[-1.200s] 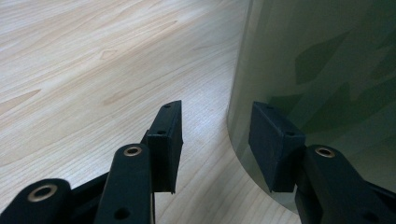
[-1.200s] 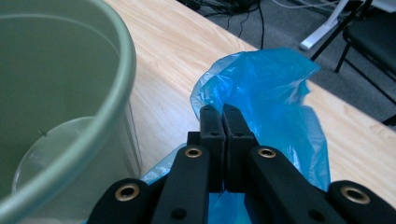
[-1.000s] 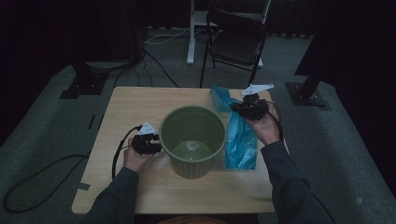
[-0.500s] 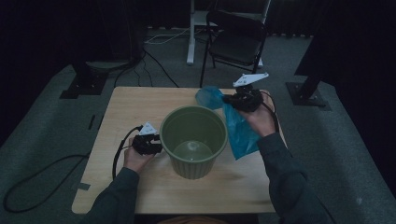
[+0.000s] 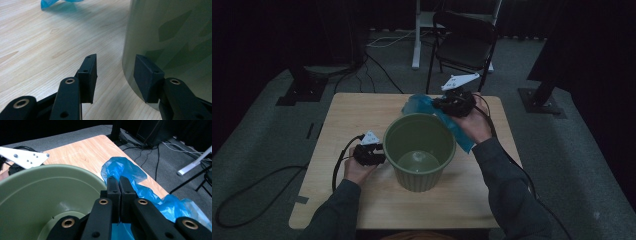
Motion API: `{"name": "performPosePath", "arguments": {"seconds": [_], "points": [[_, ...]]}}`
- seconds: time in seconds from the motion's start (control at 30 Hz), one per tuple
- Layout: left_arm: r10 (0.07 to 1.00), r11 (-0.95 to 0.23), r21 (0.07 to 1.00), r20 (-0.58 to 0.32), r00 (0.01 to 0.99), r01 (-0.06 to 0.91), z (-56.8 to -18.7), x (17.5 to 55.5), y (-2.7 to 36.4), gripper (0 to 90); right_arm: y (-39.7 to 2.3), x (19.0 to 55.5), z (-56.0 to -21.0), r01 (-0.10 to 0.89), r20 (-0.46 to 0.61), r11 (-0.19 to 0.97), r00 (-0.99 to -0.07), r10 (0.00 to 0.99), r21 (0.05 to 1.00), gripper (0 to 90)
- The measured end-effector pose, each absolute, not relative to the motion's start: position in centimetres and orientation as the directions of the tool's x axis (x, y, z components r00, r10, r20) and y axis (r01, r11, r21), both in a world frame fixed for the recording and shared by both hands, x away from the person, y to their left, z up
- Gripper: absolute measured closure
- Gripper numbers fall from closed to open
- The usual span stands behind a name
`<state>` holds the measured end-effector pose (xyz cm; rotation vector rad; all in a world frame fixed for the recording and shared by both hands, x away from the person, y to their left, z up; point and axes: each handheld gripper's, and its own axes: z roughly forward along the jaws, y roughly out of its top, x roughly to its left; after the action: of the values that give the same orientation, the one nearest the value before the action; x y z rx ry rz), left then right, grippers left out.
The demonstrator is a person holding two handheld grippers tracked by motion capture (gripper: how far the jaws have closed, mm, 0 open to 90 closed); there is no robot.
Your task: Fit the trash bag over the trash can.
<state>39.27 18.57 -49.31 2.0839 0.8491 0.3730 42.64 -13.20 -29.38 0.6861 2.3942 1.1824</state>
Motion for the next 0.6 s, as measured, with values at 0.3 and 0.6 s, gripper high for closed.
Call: {"name": "performPosePath", "arguments": {"seconds": [0.3,0.6], "points": [[0.703,-0.395,0.804,-0.047,0.709,0.445,-49.1,39.3,19.3,53.6,-9.5,42.0,-28.2,0.197,-0.158,0.568,-0.843,0.515,0.799,89.2],[0.708,-0.386,0.81,-0.047,0.705,0.441,-49.0,39.3,19.5,53.5,-6.6,41.6,-27.3,0.162,-0.169,0.58,-0.864,0.474,0.798,89.2]]}}
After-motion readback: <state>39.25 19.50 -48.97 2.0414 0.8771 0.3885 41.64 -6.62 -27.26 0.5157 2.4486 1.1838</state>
